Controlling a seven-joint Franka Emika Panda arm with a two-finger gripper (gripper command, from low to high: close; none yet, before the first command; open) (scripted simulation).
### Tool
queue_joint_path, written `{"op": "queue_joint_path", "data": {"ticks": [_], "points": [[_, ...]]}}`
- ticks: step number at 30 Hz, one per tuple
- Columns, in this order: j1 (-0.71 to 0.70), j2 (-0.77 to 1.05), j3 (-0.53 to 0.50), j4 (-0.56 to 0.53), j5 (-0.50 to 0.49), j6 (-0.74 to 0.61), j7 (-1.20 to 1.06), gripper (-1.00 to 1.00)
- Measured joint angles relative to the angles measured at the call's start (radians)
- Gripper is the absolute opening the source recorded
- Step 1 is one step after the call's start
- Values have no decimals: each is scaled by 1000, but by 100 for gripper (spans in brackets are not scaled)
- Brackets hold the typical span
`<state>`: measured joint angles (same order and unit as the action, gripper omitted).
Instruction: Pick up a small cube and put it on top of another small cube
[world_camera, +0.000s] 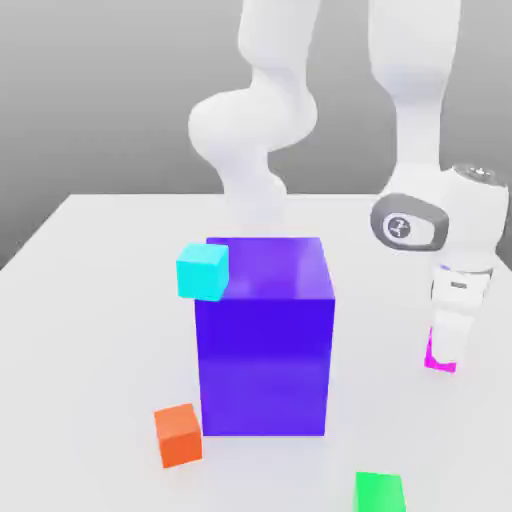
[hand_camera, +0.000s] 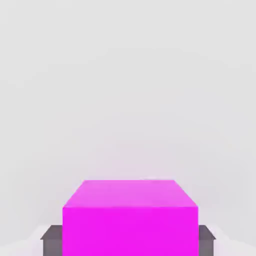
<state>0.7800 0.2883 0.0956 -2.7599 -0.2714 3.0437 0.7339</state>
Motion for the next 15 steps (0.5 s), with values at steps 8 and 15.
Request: {"op": "queue_joint_path", "data": {"ticks": [8,15], "points": [[-69,-185,111,-41,176,-143,-132,-100],[-236,-166,12,148,247,-314,-279,-100]]}}
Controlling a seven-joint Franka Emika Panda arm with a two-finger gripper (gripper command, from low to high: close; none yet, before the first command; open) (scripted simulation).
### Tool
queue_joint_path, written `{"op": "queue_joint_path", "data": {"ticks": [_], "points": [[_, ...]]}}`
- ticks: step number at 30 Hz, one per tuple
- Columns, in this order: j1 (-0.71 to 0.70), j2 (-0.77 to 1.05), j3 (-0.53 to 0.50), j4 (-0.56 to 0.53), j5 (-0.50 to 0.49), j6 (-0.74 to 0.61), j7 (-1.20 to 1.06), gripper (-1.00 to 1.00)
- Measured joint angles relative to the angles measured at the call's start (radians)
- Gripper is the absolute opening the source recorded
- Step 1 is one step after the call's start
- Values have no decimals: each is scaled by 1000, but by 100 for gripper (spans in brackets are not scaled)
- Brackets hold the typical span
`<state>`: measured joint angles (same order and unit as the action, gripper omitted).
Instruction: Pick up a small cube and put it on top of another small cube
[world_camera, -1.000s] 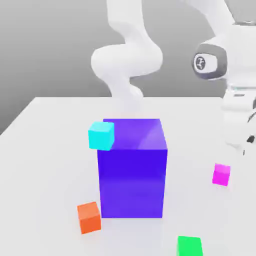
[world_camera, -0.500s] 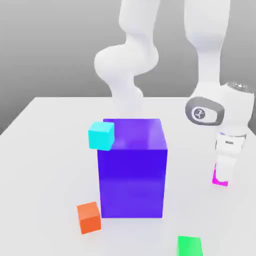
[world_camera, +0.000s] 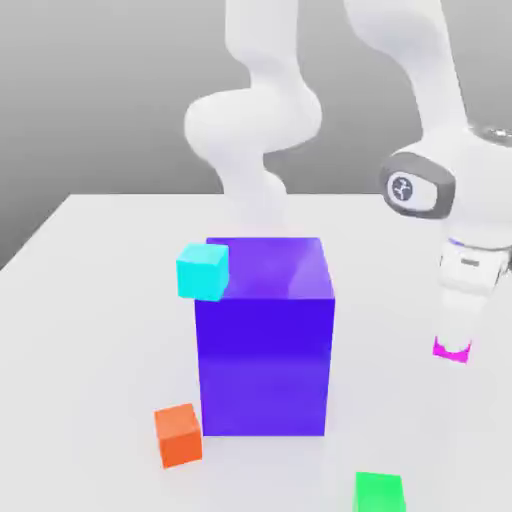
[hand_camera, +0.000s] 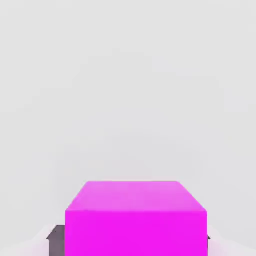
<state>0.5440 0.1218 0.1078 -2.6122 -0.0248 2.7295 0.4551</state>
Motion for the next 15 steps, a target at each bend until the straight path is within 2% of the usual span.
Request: {"op": "queue_joint_path", "data": {"ticks": [7,11,12,15], "points": [[-191,89,-144,252,43,-160,-153,-100],[-227,210,-155,295,59,-82,-183,-100],[-229,239,-153,297,63,-55,-186,100],[-229,239,-153,297,63,-55,-186,100]]}}
